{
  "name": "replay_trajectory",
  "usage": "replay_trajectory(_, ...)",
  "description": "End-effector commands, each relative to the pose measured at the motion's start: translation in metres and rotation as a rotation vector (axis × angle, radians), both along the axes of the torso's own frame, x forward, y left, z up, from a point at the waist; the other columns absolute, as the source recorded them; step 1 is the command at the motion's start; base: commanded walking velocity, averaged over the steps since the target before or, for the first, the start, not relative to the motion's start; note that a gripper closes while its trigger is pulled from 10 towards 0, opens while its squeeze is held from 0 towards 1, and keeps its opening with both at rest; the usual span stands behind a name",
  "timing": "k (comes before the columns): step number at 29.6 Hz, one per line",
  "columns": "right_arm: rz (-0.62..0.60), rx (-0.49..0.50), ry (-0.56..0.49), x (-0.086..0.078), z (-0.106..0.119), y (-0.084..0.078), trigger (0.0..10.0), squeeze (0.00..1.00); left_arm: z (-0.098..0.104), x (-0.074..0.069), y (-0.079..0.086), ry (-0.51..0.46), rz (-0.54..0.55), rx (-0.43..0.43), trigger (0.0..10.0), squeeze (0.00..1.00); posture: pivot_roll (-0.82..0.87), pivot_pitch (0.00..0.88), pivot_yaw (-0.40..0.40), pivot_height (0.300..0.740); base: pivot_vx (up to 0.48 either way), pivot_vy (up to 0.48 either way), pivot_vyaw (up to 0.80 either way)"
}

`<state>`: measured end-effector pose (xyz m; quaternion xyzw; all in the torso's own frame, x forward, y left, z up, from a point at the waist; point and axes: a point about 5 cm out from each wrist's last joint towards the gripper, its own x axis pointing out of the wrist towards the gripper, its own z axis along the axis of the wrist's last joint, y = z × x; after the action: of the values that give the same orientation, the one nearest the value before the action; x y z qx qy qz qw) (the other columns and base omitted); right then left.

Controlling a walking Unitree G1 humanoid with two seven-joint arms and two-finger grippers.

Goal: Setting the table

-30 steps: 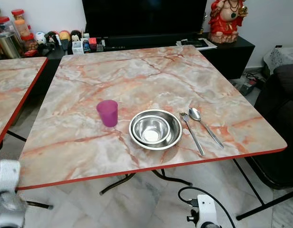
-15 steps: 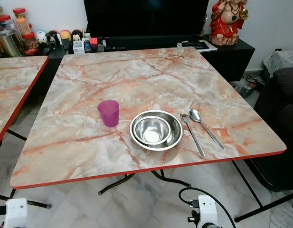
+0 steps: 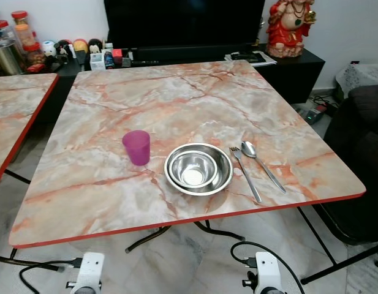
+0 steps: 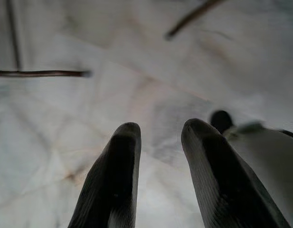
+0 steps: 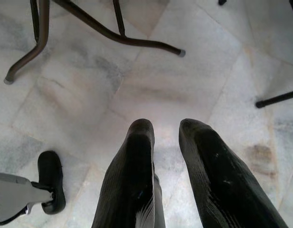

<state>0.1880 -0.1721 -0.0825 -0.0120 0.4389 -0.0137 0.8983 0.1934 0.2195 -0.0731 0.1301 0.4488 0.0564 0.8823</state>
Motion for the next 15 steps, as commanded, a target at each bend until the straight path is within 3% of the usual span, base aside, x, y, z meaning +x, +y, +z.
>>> replay_trajectory(1, 0.01, -0.001, -0.006, 0.003, 0.002, 0.0, 10.0, 0.0, -0.004, -0.004, -0.005, 0.034, -0.046, -0.014, 10.0, 0.0, 0.01, 0.0, -0.011, 0.701, 0.0, 0.0, 0.0)
replay_trajectory(3, 0.011, -0.001, -0.006, 0.003, 0.002, 0.0, 10.0, 0.0, -0.004, -0.004, -0.006, 0.039, -0.053, -0.02, 10.0, 0.0, 0.01, 0.0, -0.011, 0.701, 0.0, 0.0, 0.0)
replay_trajectory(8, 0.003, -0.011, 0.009, -0.002, -0.001, -0.004, 10.0, 0.0, -0.013, -0.02, -0.012, 0.078, -0.011, -0.05, 10.0, 0.0, 0.0, 0.0, -0.008, 0.701, 0.0, 0.0, 0.8)
replay_trajectory(15, 0.001, -0.009, 0.011, -0.002, -0.001, -0.004, 10.0, 0.0, -0.015, -0.026, -0.009, 0.091, 0.009, -0.051, 10.0, 0.0, 0.0, 0.0, -0.008, 0.701, 0.0, 0.0, 0.8)
